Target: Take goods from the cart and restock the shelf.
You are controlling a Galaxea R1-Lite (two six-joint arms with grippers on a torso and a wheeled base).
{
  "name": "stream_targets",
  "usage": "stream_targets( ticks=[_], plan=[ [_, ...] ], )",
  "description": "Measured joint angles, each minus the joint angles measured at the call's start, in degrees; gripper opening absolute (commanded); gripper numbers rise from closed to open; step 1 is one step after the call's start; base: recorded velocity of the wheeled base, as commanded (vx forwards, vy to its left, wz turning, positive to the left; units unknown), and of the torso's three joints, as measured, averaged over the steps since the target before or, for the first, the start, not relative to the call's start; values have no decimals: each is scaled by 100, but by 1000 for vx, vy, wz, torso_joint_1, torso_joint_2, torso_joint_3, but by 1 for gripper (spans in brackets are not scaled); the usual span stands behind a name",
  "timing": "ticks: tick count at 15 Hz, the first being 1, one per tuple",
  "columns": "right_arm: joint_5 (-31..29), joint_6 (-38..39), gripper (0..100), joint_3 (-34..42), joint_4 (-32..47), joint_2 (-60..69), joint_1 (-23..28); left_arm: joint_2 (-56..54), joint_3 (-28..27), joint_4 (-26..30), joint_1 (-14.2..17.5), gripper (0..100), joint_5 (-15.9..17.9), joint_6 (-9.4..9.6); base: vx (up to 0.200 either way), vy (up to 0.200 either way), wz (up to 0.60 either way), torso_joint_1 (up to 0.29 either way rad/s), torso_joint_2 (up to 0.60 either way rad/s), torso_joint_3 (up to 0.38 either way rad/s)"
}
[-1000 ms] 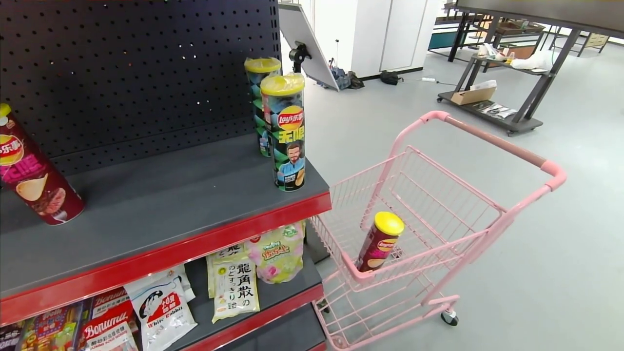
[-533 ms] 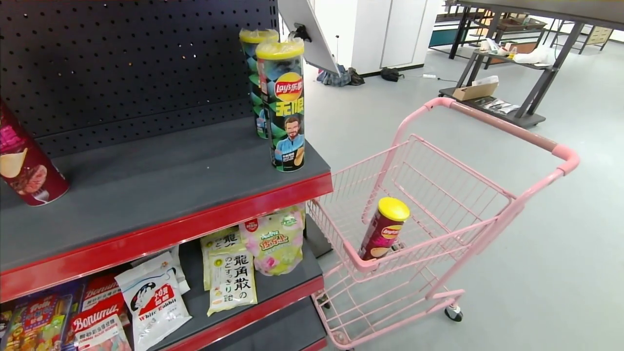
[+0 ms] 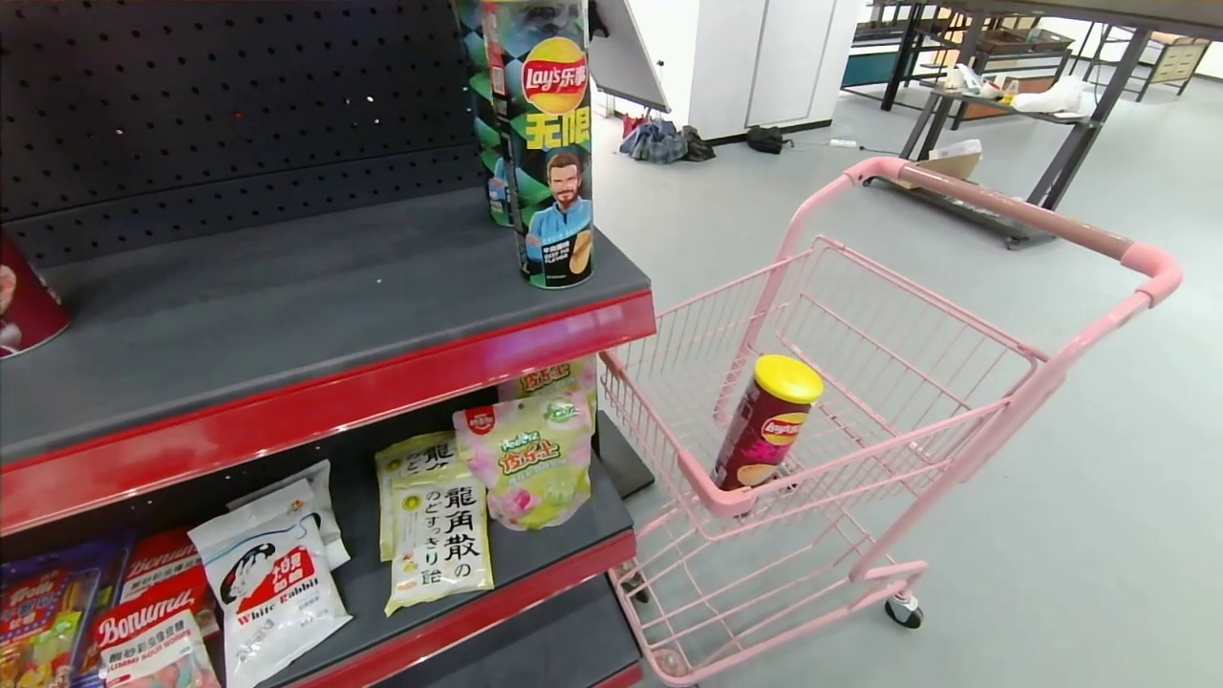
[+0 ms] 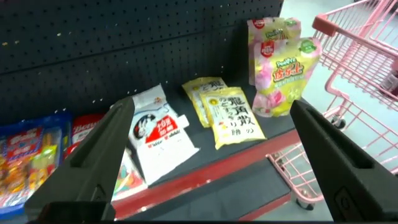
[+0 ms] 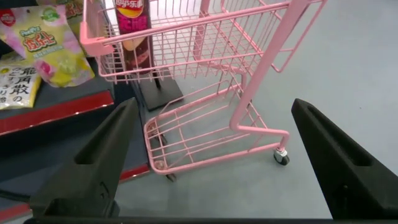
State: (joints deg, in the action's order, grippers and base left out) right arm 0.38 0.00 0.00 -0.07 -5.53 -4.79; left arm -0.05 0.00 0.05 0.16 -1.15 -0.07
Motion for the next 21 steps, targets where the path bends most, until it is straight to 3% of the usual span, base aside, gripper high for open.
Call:
stream_targets(
  ticks=[8,11,16,21],
  plan=[
    [257,-65,100,-44,-33,-17,-11,0,0,-2,-2,100,0,0,0,0,0,-1,8,5],
    [441,111,100,-914,-85,-411,-59,0,0,-5,0,100,-5,-2,0,0,0,0,0,0],
    [947,713,100,-2619,-550,-3217,-573,0,0,-5,0,100,-5,0,0,0,0,0,0,0],
    [1176,1179,100,-2558,-2472,-5976,-1113,0,0,-5,0,100,-5,0,0,0,0,0,0,0]
  ],
)
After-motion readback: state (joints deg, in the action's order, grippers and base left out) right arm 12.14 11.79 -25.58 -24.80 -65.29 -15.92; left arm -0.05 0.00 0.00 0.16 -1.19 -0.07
